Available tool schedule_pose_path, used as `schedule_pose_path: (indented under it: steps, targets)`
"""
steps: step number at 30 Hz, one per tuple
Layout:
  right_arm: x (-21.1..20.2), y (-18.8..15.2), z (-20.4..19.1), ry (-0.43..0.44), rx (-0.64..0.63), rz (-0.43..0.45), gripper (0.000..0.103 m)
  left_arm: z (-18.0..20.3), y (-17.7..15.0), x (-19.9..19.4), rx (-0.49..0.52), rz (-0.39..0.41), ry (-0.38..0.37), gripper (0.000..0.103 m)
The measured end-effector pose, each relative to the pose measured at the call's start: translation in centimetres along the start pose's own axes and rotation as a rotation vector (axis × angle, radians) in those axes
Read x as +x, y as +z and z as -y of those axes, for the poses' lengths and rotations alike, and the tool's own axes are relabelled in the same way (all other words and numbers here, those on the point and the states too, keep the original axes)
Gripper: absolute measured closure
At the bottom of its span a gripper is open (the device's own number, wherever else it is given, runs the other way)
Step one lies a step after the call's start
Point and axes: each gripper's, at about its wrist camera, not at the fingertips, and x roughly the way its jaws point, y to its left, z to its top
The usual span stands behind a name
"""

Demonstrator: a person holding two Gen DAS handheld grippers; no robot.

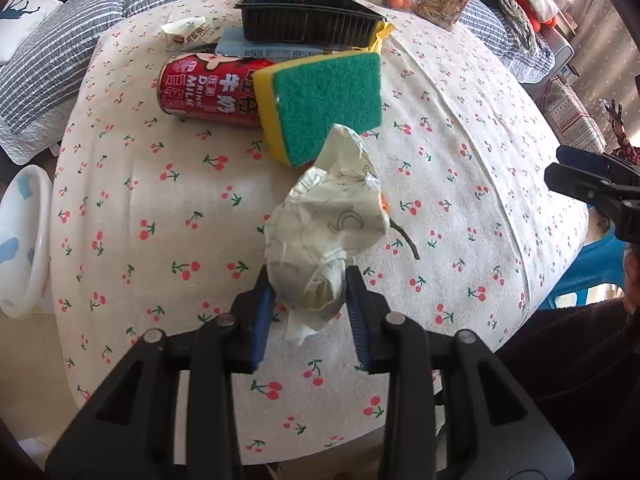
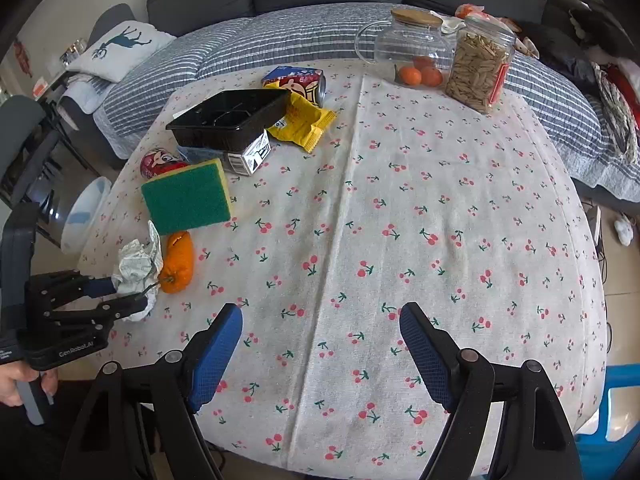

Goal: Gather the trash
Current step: 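Grasp the orange pepper with the right gripper, then drop the white bag into the wastebasket with the left gripper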

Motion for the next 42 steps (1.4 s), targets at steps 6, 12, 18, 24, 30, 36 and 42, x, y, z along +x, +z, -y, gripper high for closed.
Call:
schedule_pose_path:
  steps: [6, 12, 18, 24, 30, 36, 42]
  targets:
    - [1.0, 0.7, -2.3, 0.025, -0.027, -0.017, 0.021, -2.3, -1.2, -3.0, -0.037, 0.064, 0.001, 0.072]
    - [2.6, 1.5, -6.2, 0.058, -0.083, -0.041, 0.021, -6.0, -2.7, -4.8, -0.11, 0.101, 0.066, 0.072]
    - [4.9, 2.5, -9.3, 0.101, -0.097, -0.074, 0.021, -8.4, -3.9, -5.7, -0.161, 0.111, 0.087, 0.072]
    - [7.8, 3.2, -11.0, 0.133, -0.083, -0.139, 0.036, -9.7, -4.4, -6.6, -0.181, 0.126, 0.086, 0.072]
    - [9.9, 3.3, -11.9, 0.14, -0.084, -0.174, 0.054, -10.4, -4.6, -7.0, -0.199, 0.133, 0.084, 0.072]
    - [10.5, 3.2, -12.7, 0.143, -0.115, -0.186, 0.073, -11.1, -4.8, -7.2, -0.216, 0.137, 0.088, 0.072]
    - [9.2, 3.0, -13.2, 0.155, -0.14, -0.169, 0.077, -11.7, -5.1, -7.8, -0.233, 0.153, 0.094, 0.072]
